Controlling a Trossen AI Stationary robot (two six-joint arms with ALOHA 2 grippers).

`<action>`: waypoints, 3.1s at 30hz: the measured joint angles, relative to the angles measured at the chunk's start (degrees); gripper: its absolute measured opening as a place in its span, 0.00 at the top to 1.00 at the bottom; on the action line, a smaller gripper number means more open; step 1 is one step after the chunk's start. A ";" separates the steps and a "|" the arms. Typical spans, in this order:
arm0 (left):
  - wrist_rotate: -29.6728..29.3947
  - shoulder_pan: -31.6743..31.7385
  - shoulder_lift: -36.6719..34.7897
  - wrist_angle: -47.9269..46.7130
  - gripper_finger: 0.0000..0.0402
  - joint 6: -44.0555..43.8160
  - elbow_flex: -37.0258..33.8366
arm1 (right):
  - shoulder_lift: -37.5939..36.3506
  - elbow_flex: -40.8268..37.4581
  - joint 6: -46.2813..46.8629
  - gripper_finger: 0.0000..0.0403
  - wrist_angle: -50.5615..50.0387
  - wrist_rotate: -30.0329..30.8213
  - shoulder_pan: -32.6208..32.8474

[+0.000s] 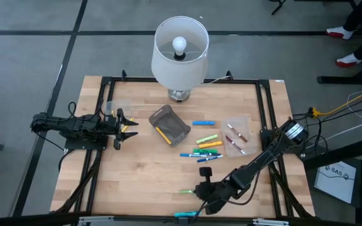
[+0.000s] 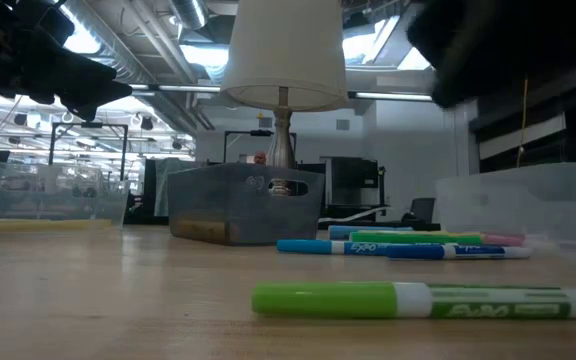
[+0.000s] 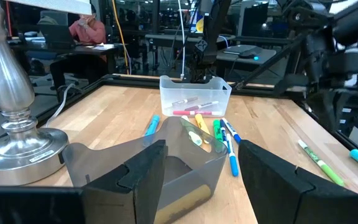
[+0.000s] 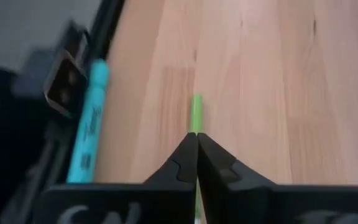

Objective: Pick & Place Markers
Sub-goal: Put the green highlighter into the right transparent bin

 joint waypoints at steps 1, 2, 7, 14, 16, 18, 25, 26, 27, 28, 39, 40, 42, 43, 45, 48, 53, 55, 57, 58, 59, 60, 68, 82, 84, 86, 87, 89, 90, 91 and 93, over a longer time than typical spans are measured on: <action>0.01 0.00 0.01 0.00 0.51 -0.01 0.00 | -0.31 0.01 0.32 0.98 0.73 -0.26 -0.45; -0.01 -0.02 0.00 0.00 0.51 0.00 0.00 | -0.51 0.02 0.89 0.97 0.97 -0.86 -1.04; 0.00 0.00 0.01 0.00 0.51 0.00 0.00 | -0.45 0.02 3.62 0.89 1.40 -7.07 -4.44; 0.01 -0.01 -0.01 0.01 0.51 0.00 0.00 | 0.06 0.04 3.55 0.79 3.22 -14.53 -7.58; 0.01 -0.01 -0.01 -0.02 0.51 0.00 0.00 | 0.06 0.04 2.81 0.79 4.63 -14.47 -7.70; 0.02 0.00 -0.01 0.00 0.51 0.00 0.00 | 0.04 0.07 1.39 0.80 4.98 -14.50 -7.83; 0.02 0.00 -0.01 0.00 0.51 0.00 0.00 | 0.04 0.07 2.19 0.87 3.02 -14.54 -7.92; 0.02 -0.02 0.01 -0.02 0.51 -0.01 0.00 | 0.06 0.07 2.94 0.88 2.38 -14.82 -7.92; 0.02 -0.01 0.01 -0.02 0.51 0.00 0.00 | 0.06 0.07 3.38 0.90 2.11 -15.63 -7.92; 0.02 -0.01 -0.01 -0.01 0.51 0.00 0.00 | 0.06 0.07 3.85 0.91 2.12 -16.62 -7.89; 0.02 -0.02 0.01 -0.03 0.51 0.00 0.00 | 0.82 5.25 3.69 0.98 -5.51 -18.45 -8.16; 0.02 0.00 -0.01 -0.03 0.51 0.00 0.00 | 1.39 7.16 2.09 0.97 -8.18 -18.42 -8.15; 0.02 -0.01 -0.01 -0.07 0.51 0.00 0.00 | 3.12 11.23 -2.31 0.95 -13.60 -18.47 -8.14; 0.02 -0.02 0.01 -0.04 0.51 -0.01 0.00 | 4.15 13.36 -4.29 0.94 -15.34 -18.49 -8.14; 0.02 0.00 0.02 0.04 0.51 0.00 0.00 | 6.25 17.21 -7.52 0.93 -18.33 -18.48 -8.14; 0.02 0.00 0.02 0.09 0.51 0.00 0.00 | 9.99 22.59 -10.29 0.92 -21.48 -18.50 -8.14; 0.02 -0.02 0.02 0.00 0.51 -0.01 0.00 | 16.51 32.09 -8.99 0.92 -30.51 -20.40 -8.09; 0.02 -0.01 0.02 -0.01 0.51 -0.01 0.00 | 18.72 35.57 -7.44 0.92 -33.82 -22.26 -7.89; 0.02 -0.02 0.02 -0.02 0.51 0.00 0.00 | 20.42 38.24 -6.06 0.91 -36.92 -23.87 -7.62; 0.02 0.00 0.02 -0.02 0.51 0.00 0.00 | 21.05 39.21 -5.30 0.90 -38.41 -24.10 -7.55; 0.02 -0.02 0.02 0.00 0.51 0.00 0.00 | 21.49 39.98 -4.42 0.89 -39.60 -24.07 -7.50; 0.02 -0.02 0.00 -0.01 0.51 0.00 0.00 | 21.68 40.55 -3.35 0.87 -40.85 -24.09 -7.48; 0.02 -0.02 0.02 -0.02 0.51 0.00 0.00 | 21.72 40.81 0.06 0.62 -45.20 -17.46 -7.59; 0.02 0.00 -0.01 -0.04 0.51 0.00 0.00 | 25.49 40.81 0.28 0.58 -44.86 -17.38 -8.00; 0.02 -0.02 0.01 -0.04 0.51 -0.01 0.00 | 25.87 40.81 0.33 0.59 -44.74 -17.38 -8.05; 0.02 -0.01 0.02 -0.04 0.51 0.00 0.00 | 25.89 40.79 0.40 0.60 -44.76 -17.39 -8.05; 0.02 -0.02 0.02 -0.04 0.51 -0.01 0.00 | 25.89 40.79 0.42 0.61 -44.80 -17.38 -8.05; 0.02 -0.02 0.00 -0.04 0.51 0.00 0.00 | 25.89 40.79 0.50 0.62 -45.55 -17.38 -8.11; 0.02 -0.01 0.02 -0.04 0.51 -0.01 0.00 | 25.89 40.45 0.97 0.63 -45.78 -17.38 -8.13; 0.02 -0.02 0.01 -0.04 0.51 0.00 0.00 | 25.89 39.86 1.55 0.64 -45.74 -17.40 -8.22; 0.02 0.00 -0.01 -0.04 0.51 0.00 0.00 | 25.76 38.61 2.58 0.65 -45.14 -17.45 -8.31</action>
